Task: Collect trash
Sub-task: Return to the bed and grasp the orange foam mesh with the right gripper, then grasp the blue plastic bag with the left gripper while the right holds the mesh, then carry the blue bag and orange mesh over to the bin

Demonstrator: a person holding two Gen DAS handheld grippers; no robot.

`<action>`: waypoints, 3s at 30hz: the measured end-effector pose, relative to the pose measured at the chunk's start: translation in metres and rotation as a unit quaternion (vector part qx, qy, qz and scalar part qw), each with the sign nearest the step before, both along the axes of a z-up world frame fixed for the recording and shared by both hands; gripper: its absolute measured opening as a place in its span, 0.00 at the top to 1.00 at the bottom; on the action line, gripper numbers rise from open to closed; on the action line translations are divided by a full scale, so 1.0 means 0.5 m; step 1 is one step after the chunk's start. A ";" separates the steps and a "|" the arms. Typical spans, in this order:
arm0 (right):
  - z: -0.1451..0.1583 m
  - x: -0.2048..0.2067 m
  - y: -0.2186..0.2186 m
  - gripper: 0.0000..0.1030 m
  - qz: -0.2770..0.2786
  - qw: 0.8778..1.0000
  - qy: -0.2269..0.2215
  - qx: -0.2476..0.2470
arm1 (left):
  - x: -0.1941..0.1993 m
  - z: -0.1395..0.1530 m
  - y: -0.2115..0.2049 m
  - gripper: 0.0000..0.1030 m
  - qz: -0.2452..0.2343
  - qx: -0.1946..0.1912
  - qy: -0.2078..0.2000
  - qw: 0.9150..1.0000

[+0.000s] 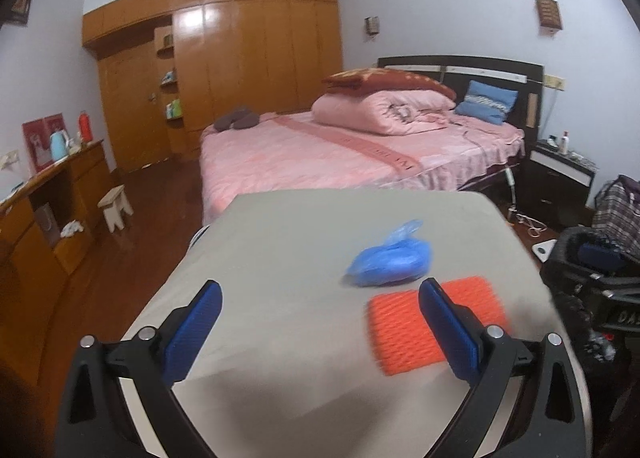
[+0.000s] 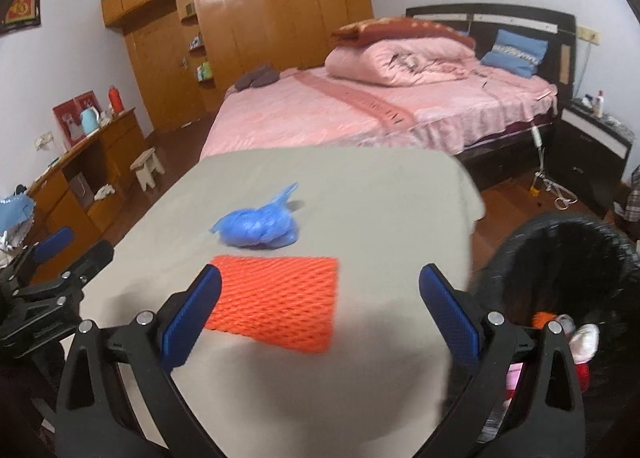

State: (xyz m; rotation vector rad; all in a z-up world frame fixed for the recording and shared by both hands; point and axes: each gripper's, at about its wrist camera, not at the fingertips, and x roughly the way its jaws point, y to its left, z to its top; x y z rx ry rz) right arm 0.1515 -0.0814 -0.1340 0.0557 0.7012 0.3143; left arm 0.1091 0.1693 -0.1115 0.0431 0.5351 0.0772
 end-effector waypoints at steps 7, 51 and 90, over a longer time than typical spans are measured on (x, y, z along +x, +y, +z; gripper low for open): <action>-0.071 0.041 0.076 0.07 0.007 0.999 0.036 -0.015 | 0.005 -0.033 0.055 0.06 0.028 -0.001 0.013 1.000; -0.105 0.074 -0.012 0.77 -0.020 0.996 0.090 0.004 | 0.101 -0.072 -0.002 0.06 -0.006 -0.025 0.032 0.999; -0.136 0.177 -0.063 0.77 -0.075 0.991 0.114 0.017 | 0.322 -0.169 -0.113 0.50 -0.088 -0.081 0.122 0.985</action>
